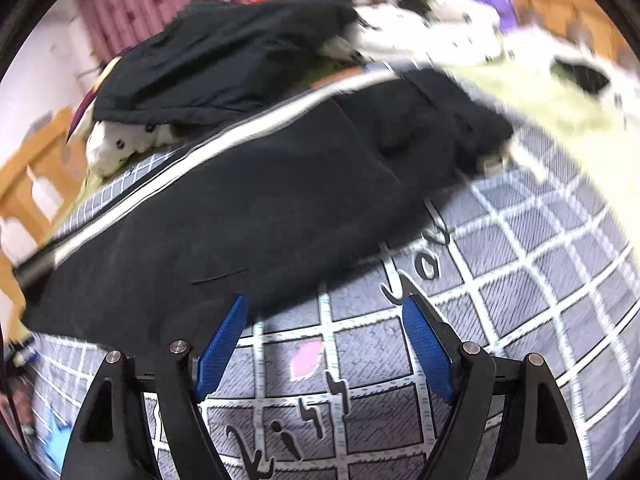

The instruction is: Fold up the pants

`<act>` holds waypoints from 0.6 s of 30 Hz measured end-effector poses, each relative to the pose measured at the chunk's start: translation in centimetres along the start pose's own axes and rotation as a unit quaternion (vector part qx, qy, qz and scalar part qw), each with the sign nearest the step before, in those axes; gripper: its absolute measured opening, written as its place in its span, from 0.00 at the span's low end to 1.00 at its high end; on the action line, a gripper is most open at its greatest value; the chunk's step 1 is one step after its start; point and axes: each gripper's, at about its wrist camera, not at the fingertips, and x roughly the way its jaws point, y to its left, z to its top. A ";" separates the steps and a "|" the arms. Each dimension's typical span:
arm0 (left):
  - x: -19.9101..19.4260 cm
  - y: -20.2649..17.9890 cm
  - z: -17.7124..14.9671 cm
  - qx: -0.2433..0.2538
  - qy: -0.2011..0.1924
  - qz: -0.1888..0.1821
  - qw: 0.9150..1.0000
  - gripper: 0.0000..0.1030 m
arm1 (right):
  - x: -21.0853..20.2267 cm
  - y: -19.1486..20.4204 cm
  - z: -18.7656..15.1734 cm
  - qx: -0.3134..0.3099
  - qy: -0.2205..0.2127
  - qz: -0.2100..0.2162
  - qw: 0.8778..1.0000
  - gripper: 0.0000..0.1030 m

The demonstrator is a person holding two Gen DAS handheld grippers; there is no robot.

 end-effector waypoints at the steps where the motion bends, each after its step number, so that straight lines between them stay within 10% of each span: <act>1: 0.3 0.2 0.6 -0.012 0.006 -0.032 0.999 0.76 | 0.4 -0.4 0.2 0.014 0.002 0.010 1.000 0.77; 8: 3.5 1.6 3.7 -0.087 -0.006 -0.049 0.995 0.73 | 4.2 0.3 3.2 0.058 -0.011 0.034 0.998 0.75; 11: 4.3 1.2 4.7 -0.099 -0.022 -0.010 0.995 0.55 | 6.5 1.5 5.2 0.051 -0.012 0.009 0.999 0.65; 15: 4.7 0.8 5.9 -0.094 -0.027 0.027 0.995 0.21 | 8.4 0.2 7.7 0.095 -0.022 -0.004 0.995 0.22; 18: 3.3 0.2 5.9 -0.052 -0.025 0.036 0.998 0.12 | 7.7 -0.8 8.6 0.126 -0.026 0.024 0.991 0.14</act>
